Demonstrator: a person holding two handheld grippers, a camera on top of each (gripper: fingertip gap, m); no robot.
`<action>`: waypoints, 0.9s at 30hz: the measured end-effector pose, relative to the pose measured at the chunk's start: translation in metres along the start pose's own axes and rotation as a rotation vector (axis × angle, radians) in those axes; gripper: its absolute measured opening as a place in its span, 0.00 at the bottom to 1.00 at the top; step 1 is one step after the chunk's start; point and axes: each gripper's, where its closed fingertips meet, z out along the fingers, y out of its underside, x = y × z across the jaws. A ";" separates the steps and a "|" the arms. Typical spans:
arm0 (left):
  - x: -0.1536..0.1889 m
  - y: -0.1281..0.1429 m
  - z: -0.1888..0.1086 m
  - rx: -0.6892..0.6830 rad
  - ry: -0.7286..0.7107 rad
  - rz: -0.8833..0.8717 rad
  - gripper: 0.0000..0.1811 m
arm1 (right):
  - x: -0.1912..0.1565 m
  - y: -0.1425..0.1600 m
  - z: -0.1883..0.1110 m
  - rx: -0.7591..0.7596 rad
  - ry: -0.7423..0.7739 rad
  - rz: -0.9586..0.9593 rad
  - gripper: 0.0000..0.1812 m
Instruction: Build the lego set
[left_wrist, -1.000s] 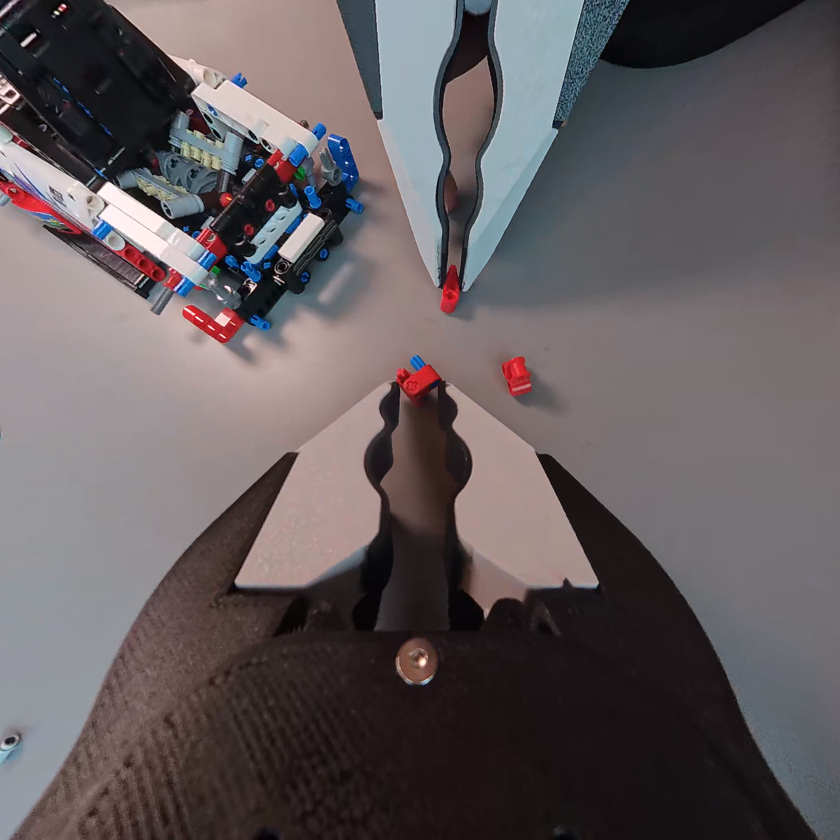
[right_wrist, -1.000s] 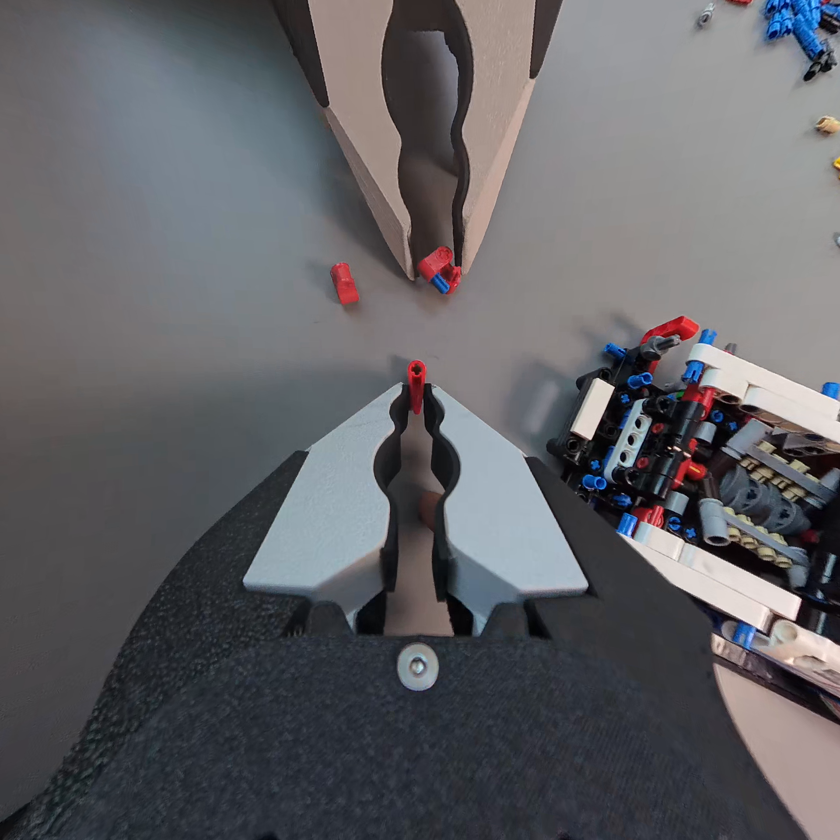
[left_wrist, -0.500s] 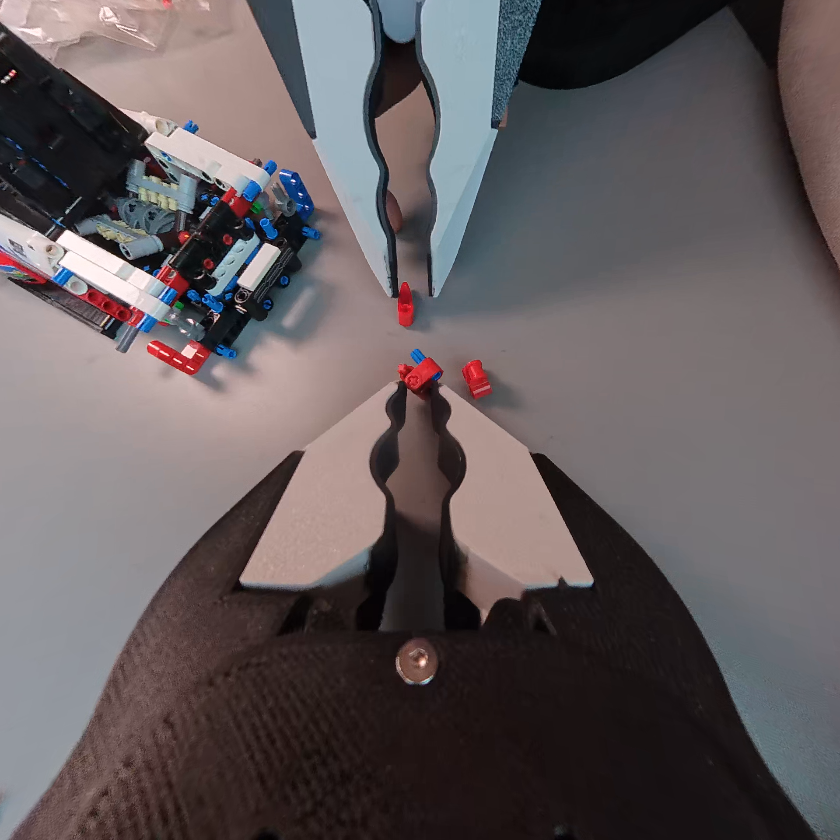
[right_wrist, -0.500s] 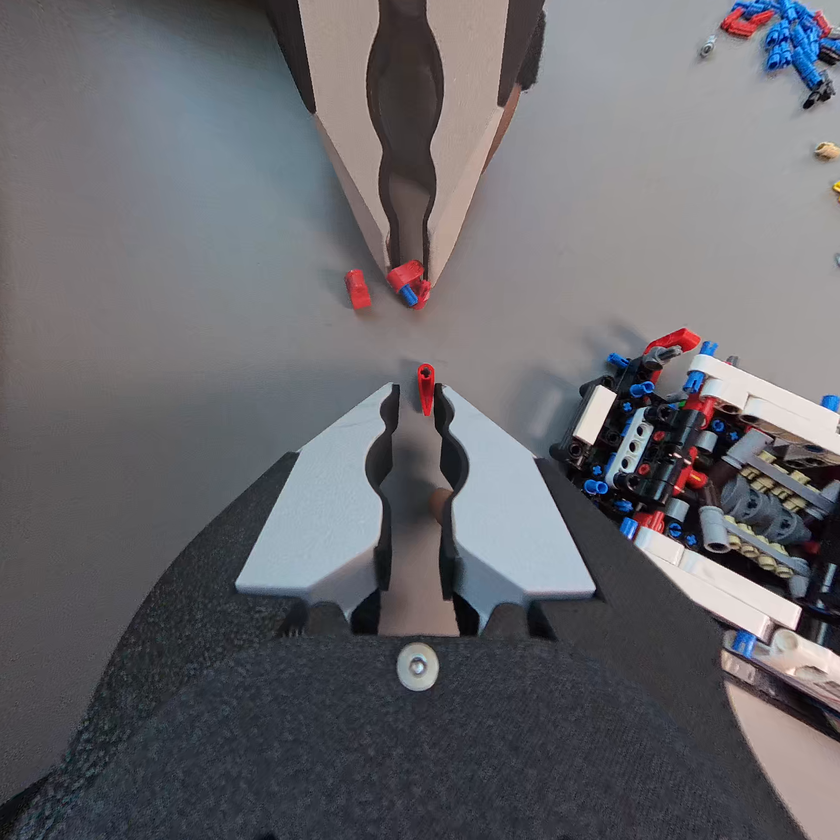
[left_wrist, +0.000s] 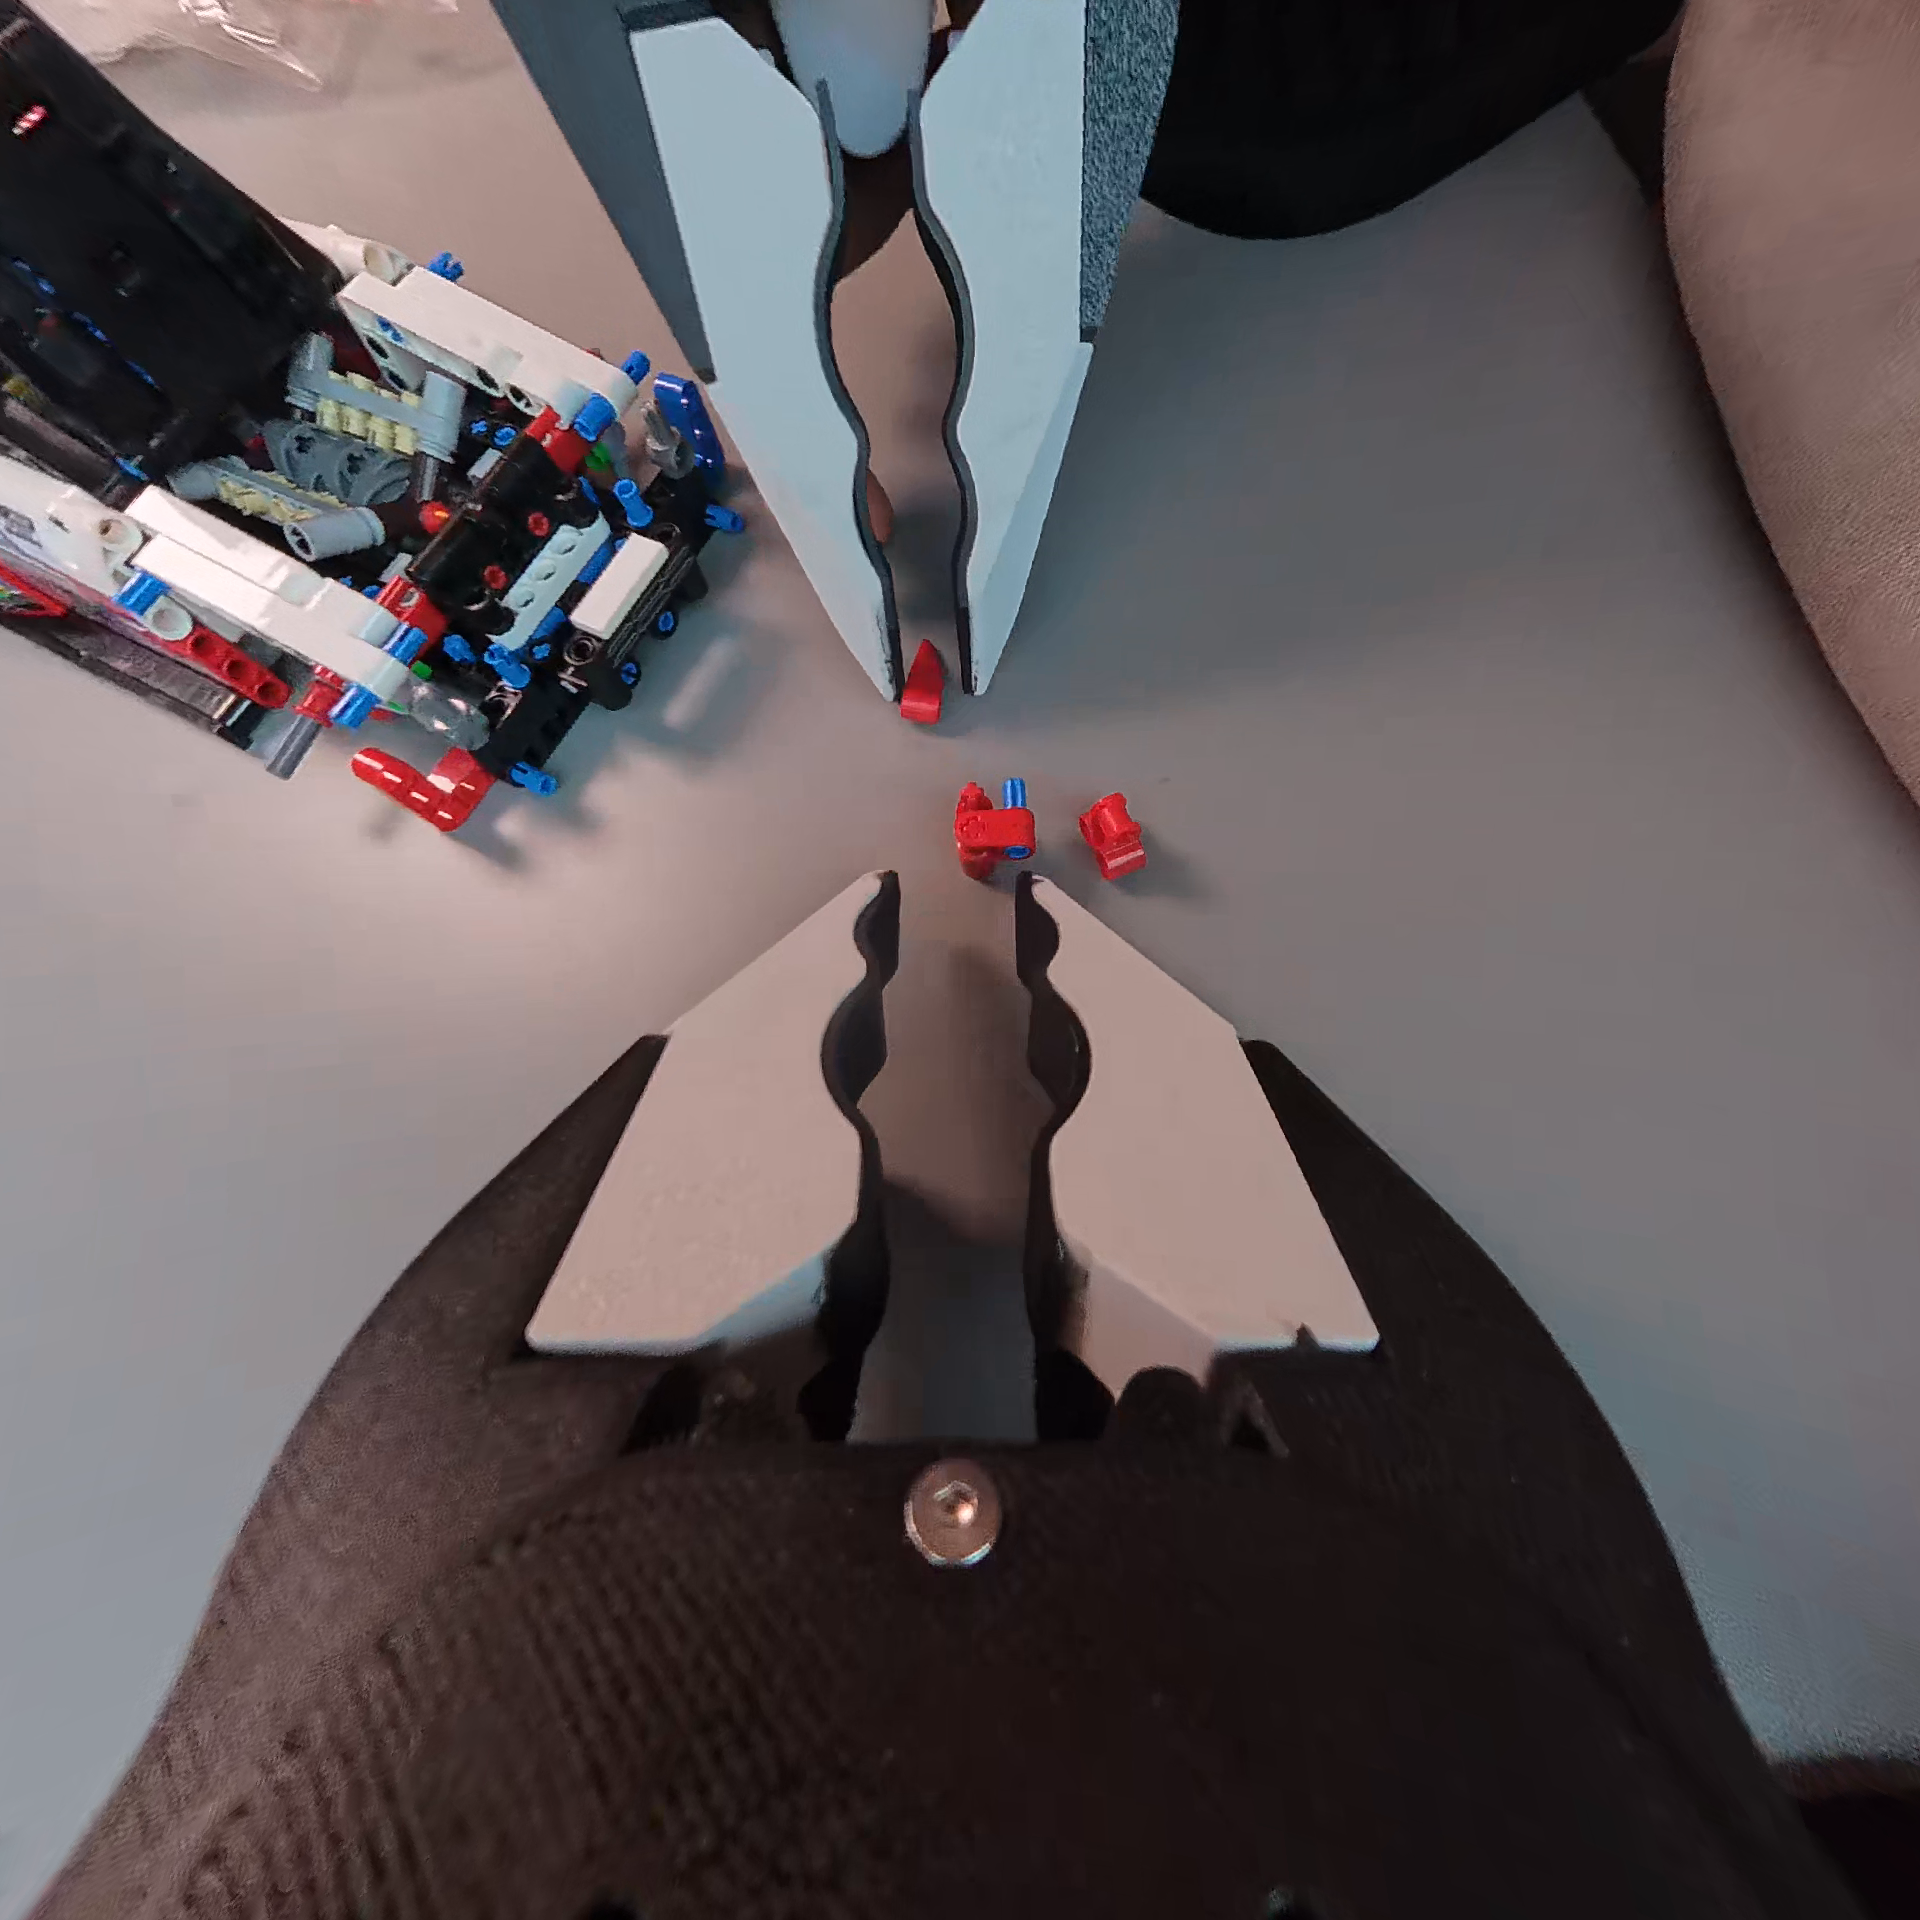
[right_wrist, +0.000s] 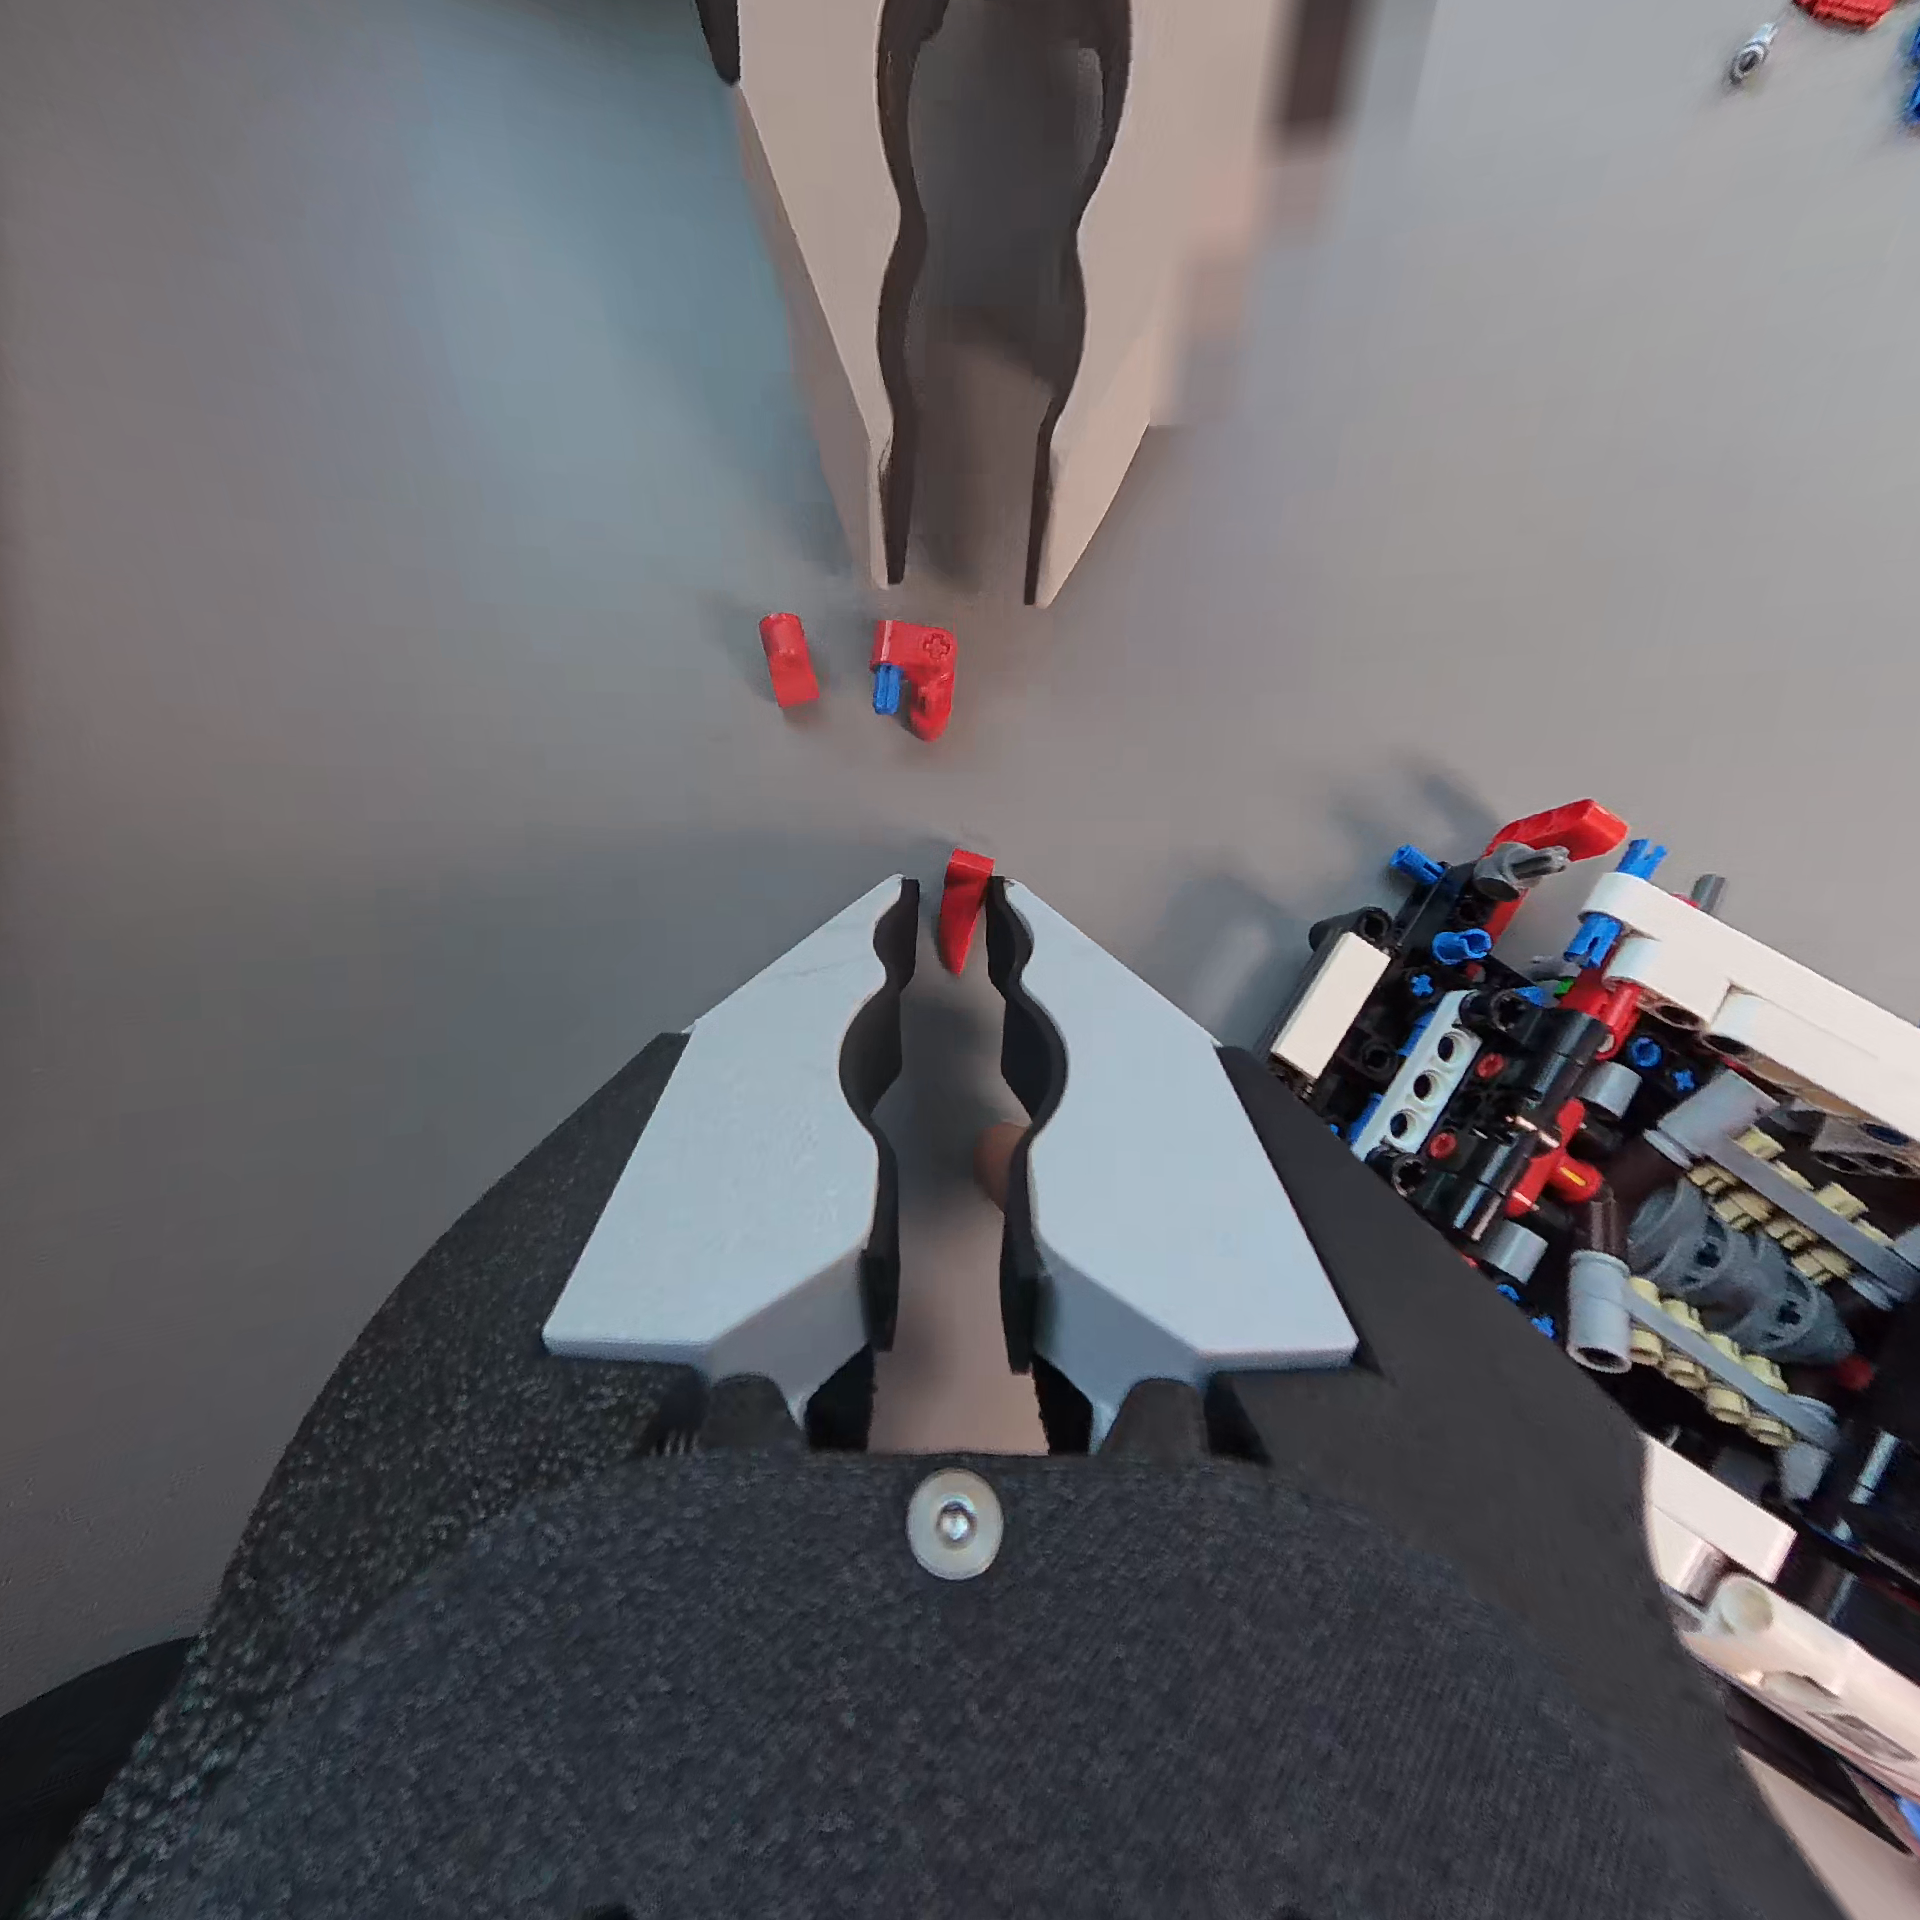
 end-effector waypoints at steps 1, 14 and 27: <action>0.000 -0.002 -0.003 0.015 0.004 -0.038 0.12 | 0.000 0.000 0.000 0.002 -0.003 0.005 0.05; -0.002 -0.057 -0.014 0.374 0.172 -0.646 0.15 | 0.009 -0.057 -0.034 0.257 0.425 -0.389 0.03; 0.009 -0.058 -0.018 0.321 0.104 -0.319 0.03 | -0.008 -0.070 -0.042 0.337 0.316 -0.355 0.04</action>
